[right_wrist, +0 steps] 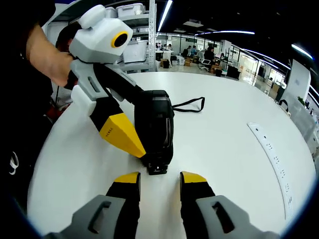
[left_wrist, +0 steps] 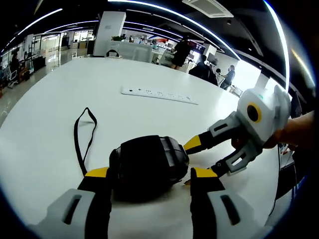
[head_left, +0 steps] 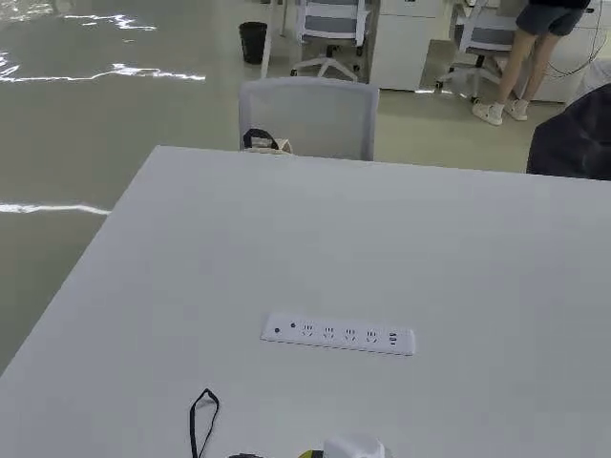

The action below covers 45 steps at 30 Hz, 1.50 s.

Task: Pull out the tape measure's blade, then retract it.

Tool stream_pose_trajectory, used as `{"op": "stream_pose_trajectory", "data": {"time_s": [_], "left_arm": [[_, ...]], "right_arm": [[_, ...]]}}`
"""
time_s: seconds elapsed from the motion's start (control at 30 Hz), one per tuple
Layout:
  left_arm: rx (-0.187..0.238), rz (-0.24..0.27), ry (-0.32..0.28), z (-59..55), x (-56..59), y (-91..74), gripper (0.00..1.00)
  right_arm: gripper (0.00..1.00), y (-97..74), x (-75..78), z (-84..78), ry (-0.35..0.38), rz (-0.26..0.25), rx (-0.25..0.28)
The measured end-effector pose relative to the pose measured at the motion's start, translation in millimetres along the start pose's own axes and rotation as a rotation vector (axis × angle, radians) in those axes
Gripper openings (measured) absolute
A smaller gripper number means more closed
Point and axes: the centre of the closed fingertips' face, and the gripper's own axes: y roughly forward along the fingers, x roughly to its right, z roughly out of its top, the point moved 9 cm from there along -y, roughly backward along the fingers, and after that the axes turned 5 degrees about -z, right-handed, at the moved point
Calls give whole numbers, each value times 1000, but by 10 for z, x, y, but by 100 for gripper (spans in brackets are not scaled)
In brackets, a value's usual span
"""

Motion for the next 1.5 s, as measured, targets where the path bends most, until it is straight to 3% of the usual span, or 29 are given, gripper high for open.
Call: {"op": "stream_pose_trajectory", "data": {"time_s": [0.23, 0.37, 0.47, 0.6, 0.63, 0.67, 0.73, 1.07, 1.5], "left_arm": [[-9, -30, 123, 74, 37, -120, 66], [-8, -58, 158, 119, 66, -207, 69], [1, -80, 163, 179, 132, -322, 72], [12, -100, 181, 153, 37, -419, 78], [12, -102, 183, 154, 34, -431, 78], [20, -108, 190, 140, 21, -461, 78], [26, -113, 189, 167, 46, -490, 79], [36, -123, 226, 138, -67, -740, 85], [57, -143, 268, 189, -149, -973, 92]], "right_arm": [[35, -204, -73, -5, 61, -62, 20], [39, -342, -105, -25, 121, -124, 32], [43, -448, -140, -52, 173, -168, 44], [47, -624, -210, -76, 202, -216, 52], [47, -641, -214, -77, 211, -223, 54], [49, -715, -230, -73, 265, -260, 65], [53, -790, -251, -72, 277, -280, 84], [65, -1256, -474, -139, 373, -413, 111], [73, -1692, -810, -237, 422, -507, 89]]}}
